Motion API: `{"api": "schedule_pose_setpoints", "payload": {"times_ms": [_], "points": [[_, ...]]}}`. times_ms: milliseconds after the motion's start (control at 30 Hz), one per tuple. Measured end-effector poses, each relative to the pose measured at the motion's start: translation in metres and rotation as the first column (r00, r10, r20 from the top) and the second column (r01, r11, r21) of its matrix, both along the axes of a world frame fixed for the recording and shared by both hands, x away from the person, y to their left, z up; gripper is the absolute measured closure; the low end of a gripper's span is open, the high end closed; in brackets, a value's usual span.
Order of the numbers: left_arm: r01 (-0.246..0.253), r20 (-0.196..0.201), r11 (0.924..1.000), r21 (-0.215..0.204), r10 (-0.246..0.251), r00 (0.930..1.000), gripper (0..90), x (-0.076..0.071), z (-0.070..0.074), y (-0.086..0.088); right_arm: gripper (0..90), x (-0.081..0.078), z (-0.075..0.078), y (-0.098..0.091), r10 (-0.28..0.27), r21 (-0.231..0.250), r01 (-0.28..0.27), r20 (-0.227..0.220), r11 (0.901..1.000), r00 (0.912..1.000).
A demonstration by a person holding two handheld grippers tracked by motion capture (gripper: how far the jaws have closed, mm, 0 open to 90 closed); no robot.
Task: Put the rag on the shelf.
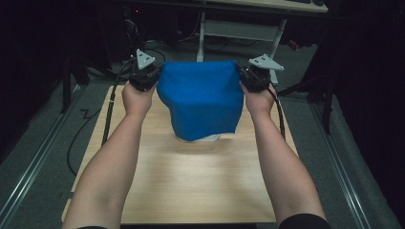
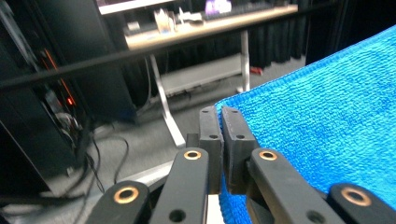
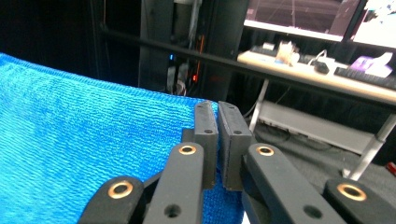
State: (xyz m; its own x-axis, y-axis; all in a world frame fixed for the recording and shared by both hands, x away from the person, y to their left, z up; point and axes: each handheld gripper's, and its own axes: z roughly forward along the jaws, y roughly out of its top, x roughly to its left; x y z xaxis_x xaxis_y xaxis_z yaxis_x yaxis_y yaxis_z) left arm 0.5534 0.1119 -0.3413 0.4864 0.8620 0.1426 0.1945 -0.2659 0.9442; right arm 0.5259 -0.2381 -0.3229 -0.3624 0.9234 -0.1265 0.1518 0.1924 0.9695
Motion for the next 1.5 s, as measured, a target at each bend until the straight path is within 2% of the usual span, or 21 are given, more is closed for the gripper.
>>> {"api": "schedule_pose_setpoints", "payload": {"times_ms": [100,233,400,467,500,567,667,733,900,933,1000,1200,1300,1500], "points": [[0.015,-0.05,0.9987,0.049,-0.012,0.9987,88.1,0.004,-0.019,-0.002,87.9,0.005,-0.014,0.0,0.007,-0.018,-0.008,-0.047,0.9998,0.9989],[0.034,-0.092,0.9986,0.04,-0.03,0.9953,88.1,0.003,-0.04,-0.001,87.9,0.007,-0.036,-0.002,0.014,-0.026,-0.017,-0.1,0.9995,0.9949],[0.056,-0.13,0.9961,0.068,-0.047,0.9904,88.1,-0.004,-0.065,-0.001,87.9,-0.002,-0.056,-0.003,0.029,-0.017,-0.031,-0.116,0.9994,0.9928],[0.06,-0.141,0.9968,0.054,-0.052,0.9886,88.1,-0.007,-0.073,0.0,87.9,-0.007,-0.063,-0.004,0.032,0.004,-0.032,-0.132,0.9995,0.9907],[0.064,-0.165,0.9966,0.051,-0.055,0.9848,88.2,-0.008,-0.077,0.001,87.9,-0.009,-0.068,-0.004,0.034,0.008,-0.033,-0.136,0.9994,0.9901],[0.073,-0.163,0.9965,0.041,-0.066,0.9844,88.1,-0.014,-0.085,0.001,87.8,-0.013,-0.077,-0.004,0.038,0.012,-0.036,-0.146,0.9993,0.9885],[0.081,-0.188,0.9964,0.026,-0.075,0.9794,88.2,-0.019,-0.097,0.003,87.8,-0.021,-0.089,-0.005,0.038,0.025,-0.035,-0.16,0.9991,0.9864],[0.083,-0.197,0.9966,-0.001,-0.081,0.9769,88.2,-0.023,-0.103,0.004,87.8,-0.025,-0.096,-0.006,0.043,0.035,-0.038,-0.168,0.9987,0.9848],[0.097,-0.228,0.9943,-0.044,-0.105,0.9679,88.2,-0.032,-0.118,0.006,87.8,-0.032,-0.11,-0.004,0.042,0.015,-0.04,-0.197,0.9991,0.9795],[0.101,-0.223,0.9938,-0.047,-0.108,0.9687,88.2,-0.034,-0.12,0.006,87.8,-0.032,-0.113,-0.003,0.043,0.008,-0.042,-0.2,0.9991,0.9789],[0.108,-0.232,0.9922,-0.062,-0.119,0.9653,88.2,-0.036,-0.126,0.006,87.8,-0.034,-0.118,-0.002,0.043,0.003,-0.043,-0.215,0.9991,0.9758],[0.13,-0.254,0.9886,-0.077,-0.145,0.9563,88.1,-0.04,-0.138,0.005,87.8,-0.036,-0.132,0.003,0.049,-0.003,-0.051,-0.233,0.9987,0.9713],[0.14,-0.272,0.9851,-0.1,-0.162,0.9486,88.1,-0.041,-0.145,0.006,87.8,-0.037,-0.138,0.004,0.054,-0.005,-0.057,-0.245,0.9984,0.9681],[0.136,-0.298,0.9849,-0.107,-0.162,0.9406,88.0,-0.04,-0.154,0.004,87.7,-0.038,-0.147,0.007,0.053,-0.02,-0.06,-0.267,0.998,0.9624]]}}
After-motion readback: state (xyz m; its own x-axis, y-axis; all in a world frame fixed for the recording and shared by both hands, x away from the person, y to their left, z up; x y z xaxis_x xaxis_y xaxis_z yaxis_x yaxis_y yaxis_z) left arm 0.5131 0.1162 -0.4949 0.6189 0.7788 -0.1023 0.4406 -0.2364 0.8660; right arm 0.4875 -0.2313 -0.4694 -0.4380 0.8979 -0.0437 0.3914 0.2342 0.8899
